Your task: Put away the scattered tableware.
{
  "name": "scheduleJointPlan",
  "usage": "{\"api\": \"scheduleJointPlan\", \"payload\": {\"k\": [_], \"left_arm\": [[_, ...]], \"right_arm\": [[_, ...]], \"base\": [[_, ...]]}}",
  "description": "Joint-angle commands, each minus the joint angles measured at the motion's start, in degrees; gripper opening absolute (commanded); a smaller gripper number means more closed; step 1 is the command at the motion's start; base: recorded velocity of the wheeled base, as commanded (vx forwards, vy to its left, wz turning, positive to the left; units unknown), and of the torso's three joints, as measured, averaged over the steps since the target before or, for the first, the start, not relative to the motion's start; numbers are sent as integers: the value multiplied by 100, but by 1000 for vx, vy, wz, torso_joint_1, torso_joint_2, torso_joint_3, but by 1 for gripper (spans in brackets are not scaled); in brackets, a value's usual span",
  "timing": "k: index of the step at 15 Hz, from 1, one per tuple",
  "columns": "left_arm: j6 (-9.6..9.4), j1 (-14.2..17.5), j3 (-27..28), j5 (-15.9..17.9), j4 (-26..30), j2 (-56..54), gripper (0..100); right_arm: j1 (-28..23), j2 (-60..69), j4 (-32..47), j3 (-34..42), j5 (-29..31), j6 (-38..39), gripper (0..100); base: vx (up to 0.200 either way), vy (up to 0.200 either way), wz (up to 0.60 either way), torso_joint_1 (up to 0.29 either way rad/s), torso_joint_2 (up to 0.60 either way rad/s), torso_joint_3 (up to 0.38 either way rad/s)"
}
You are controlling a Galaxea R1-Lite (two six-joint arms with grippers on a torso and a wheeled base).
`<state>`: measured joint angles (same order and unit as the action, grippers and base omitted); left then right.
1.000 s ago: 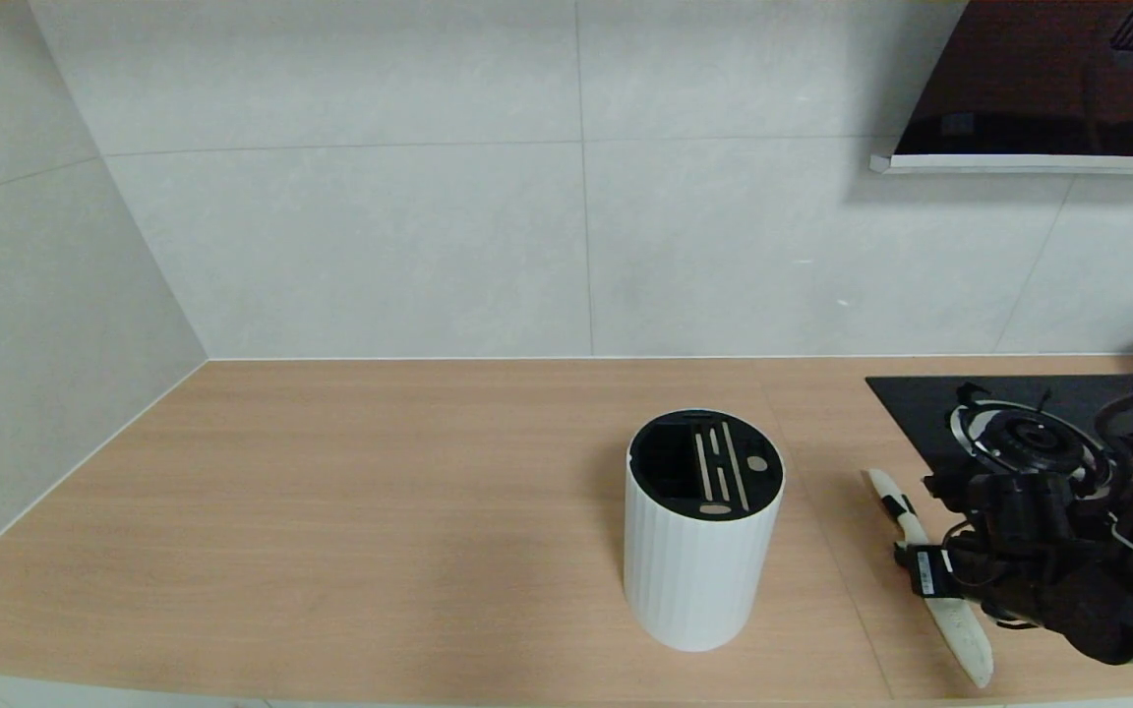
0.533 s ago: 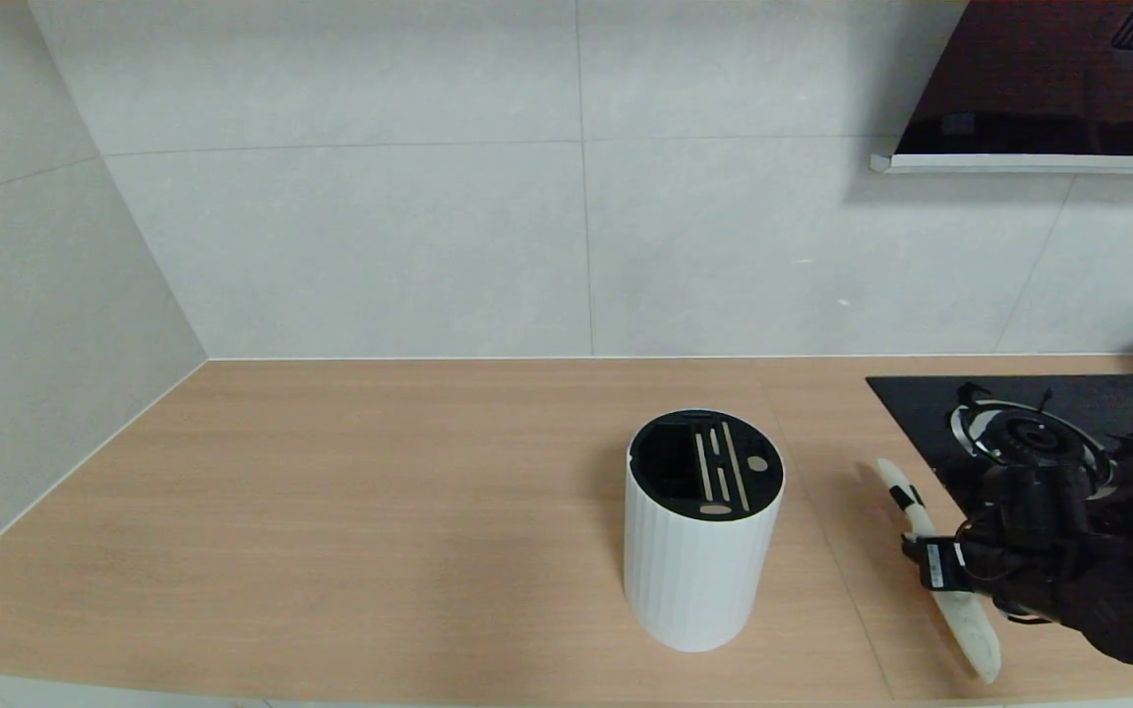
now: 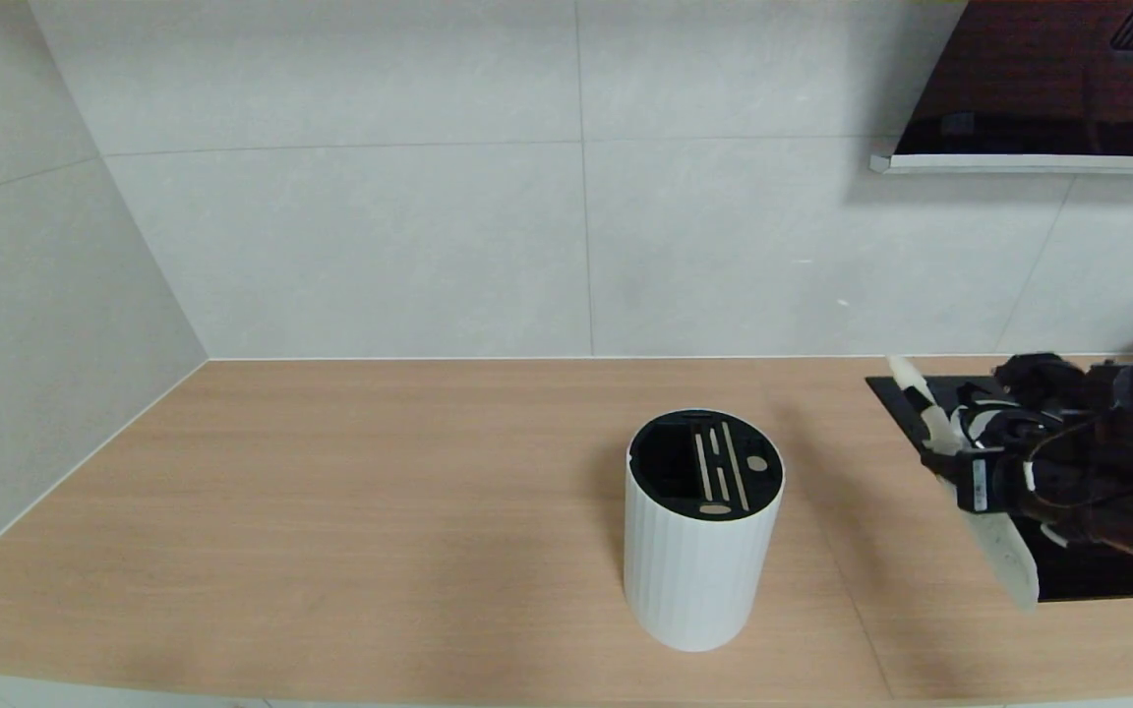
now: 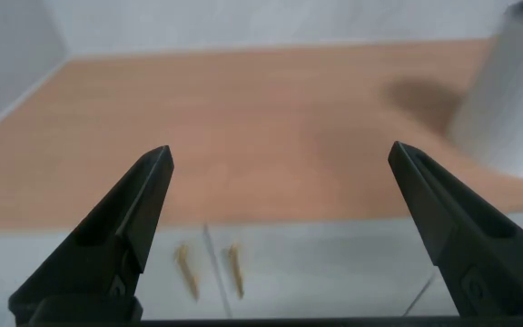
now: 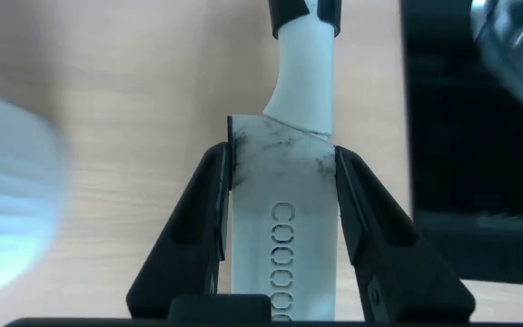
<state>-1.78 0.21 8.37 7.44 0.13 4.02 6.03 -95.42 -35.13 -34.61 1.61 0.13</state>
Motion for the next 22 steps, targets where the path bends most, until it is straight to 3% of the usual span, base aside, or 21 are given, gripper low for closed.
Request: {"api": "scheduleJointPlan", "payload": {"k": [1, 4, 5, 6, 7, 9, 10, 12, 14, 17, 18, 20, 22], "left_arm": [[-24, 6, 1641, 680, 13, 1593, 100], [-33, -12, 2898, 1014, -5, 3192, 100], [-7, -153, 3232, 1093, -13, 3702, 100], [64, -407, 3469, 1093, -31, 4089, 100], [231, -882, 3698, 1084, -136, 4564, 100], [433, -1550, 3794, 1058, -426, 5170, 100], [486, -1989, 3715, 1041, -866, 5856, 100], [644, -2403, 3698, 1041, -1472, 6585, 100], [1215, -3018, 3636, 979, -2615, 7323, 100], [1452, -3097, 3021, 715, -4839, 8141, 100], [1663, -3123, 3003, 645, -5410, 8352, 100], [2780, -3528, 3135, 513, -5647, 8510, 100], [3667, -3677, 3293, 548, -5603, 8536, 100]], "right_arm": [[513, 1289, 929, -1057, 24, 13, 0], [1286, 1754, 1624, -1725, 112, 13, 0], [1638, 1798, 1799, -1936, 296, 13, 0], [1937, 1816, 1817, -2015, 498, 4, 0], [2315, 1842, 1808, -2067, 630, 4, 0], [2859, 1834, 1826, -2147, 674, 4, 0], [3448, 1772, 1835, -2103, 876, 22, 0], [3941, 1552, 1799, -1988, 1157, 48, 0], [4398, 1368, 1729, -1927, 1307, 127, 0], [4565, 1148, 1597, -1953, 1421, 321, 0], [4696, 1060, 1448, -1953, 1491, 373, 0], [4855, 823, 1105, -1909, 1843, 444, 0], [4995, 691, 885, -1874, 2072, 435, 0]], "base": [[0, 0, 0, 0, 0, 0], [0, 0, 0, 0, 0, 0], [0, 0, 0, 0, 0, 0], [0, 0, 0, 0, 0, 0], [0, 0, 0, 0, 0, 0], [0, 0, 0, 0, 0, 0], [0, 0, 0, 0, 0, 0], [0, 0, 0, 0, 0, 0], [0, 0, 0, 0, 0, 0], [0, 0, 0, 0, 0, 0], [0, 0, 0, 0, 0, 0], [0, 0, 0, 0, 0, 0], [0, 0, 0, 0, 0, 0]]}}
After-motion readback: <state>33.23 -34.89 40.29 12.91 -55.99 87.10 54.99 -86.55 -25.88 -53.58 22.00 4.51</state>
